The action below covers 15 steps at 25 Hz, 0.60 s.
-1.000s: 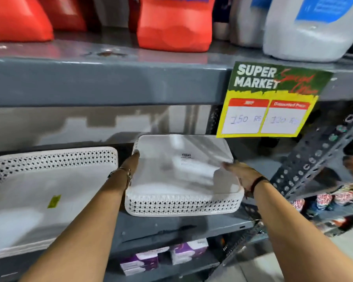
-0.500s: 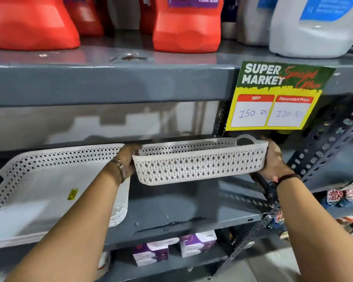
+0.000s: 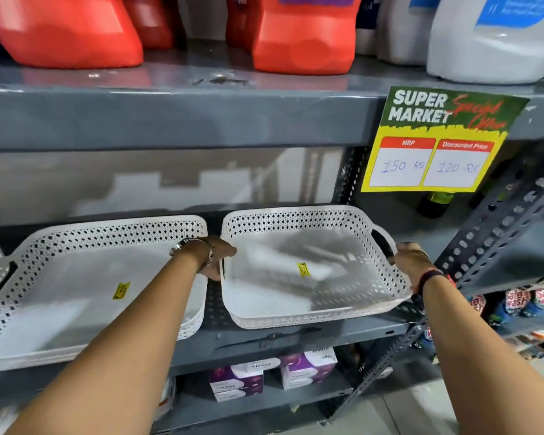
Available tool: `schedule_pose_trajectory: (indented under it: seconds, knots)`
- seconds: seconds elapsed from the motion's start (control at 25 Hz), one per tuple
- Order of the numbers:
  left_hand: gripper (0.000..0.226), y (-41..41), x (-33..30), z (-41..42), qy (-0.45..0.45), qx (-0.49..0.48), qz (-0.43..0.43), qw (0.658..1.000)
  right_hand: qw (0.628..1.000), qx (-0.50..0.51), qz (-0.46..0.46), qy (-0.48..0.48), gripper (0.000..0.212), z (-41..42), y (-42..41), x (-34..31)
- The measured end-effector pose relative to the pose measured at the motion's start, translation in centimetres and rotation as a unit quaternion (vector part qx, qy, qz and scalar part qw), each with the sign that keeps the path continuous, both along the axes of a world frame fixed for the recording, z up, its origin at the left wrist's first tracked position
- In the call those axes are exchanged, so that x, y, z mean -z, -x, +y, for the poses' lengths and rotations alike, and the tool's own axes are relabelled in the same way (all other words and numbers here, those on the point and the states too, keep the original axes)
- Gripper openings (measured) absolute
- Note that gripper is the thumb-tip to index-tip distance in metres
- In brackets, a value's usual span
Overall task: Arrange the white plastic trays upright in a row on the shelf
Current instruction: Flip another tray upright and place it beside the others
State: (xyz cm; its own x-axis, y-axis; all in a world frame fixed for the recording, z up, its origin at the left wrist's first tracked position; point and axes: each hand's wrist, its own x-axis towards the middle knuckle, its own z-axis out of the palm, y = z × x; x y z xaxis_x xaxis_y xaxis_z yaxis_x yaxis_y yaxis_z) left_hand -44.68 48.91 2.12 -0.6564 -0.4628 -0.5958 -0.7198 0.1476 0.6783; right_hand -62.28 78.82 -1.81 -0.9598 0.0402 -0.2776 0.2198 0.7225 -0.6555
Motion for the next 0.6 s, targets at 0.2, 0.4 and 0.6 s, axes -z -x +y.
schedule_pose_trajectory:
  seconds: [0.2, 0.4, 0.6]
  knots:
    - [0.035, 0.1, -1.3, -0.5, 0.252, 0.059, -0.011, 0.966, 0.984, -0.040, 0.101, -0.138, 0.036, -3.5, -3.4, -2.4]
    - [0.036, -6.0, -2.2, -4.9, 0.487, -0.006, 0.069, 0.870, 0.943, -0.280, 0.178, -0.009, 0.053, -17.1, -10.8, -2.5]
    - [0.056, -16.7, 0.5, -15.0, 0.529, -0.061, 0.008, 0.846, 0.937, -0.342, 0.066, 0.001, 0.072, -25.2, -16.5, 0.1]
